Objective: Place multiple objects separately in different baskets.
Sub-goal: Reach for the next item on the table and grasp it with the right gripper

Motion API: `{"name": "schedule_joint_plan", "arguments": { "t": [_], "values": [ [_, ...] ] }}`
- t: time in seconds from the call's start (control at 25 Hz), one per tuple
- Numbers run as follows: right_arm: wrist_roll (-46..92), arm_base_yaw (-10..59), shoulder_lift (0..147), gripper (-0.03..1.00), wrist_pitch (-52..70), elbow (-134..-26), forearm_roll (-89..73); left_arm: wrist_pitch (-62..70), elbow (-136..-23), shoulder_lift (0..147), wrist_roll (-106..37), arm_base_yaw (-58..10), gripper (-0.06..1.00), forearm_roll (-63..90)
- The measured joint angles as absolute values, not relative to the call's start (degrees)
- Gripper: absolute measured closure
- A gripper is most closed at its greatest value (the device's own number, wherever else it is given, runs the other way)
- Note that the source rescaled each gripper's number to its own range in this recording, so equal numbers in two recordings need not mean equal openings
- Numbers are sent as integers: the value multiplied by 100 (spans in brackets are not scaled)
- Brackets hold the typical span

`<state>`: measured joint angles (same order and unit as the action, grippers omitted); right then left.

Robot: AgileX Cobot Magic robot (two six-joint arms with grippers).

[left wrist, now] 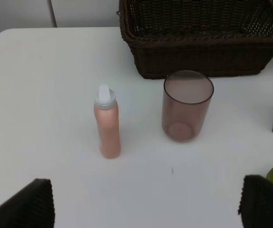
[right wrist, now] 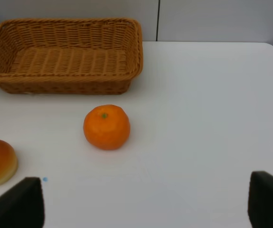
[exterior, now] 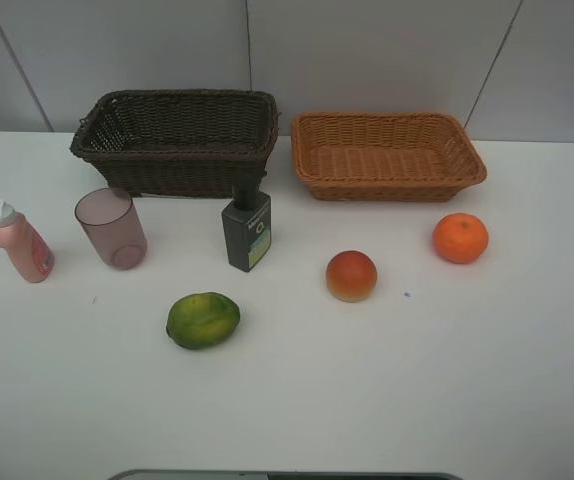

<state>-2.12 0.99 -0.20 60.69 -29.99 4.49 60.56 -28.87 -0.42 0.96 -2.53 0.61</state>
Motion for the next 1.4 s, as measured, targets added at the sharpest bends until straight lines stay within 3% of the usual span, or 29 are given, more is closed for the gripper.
{"name": "schedule_joint_plan", "arguments": {
  "t": [1.4],
  "values": [
    [-212, 99, -20, 14, 6069, -2999, 449, 6056, -2887, -42, 96, -253, -5, 61]
  ]
}}
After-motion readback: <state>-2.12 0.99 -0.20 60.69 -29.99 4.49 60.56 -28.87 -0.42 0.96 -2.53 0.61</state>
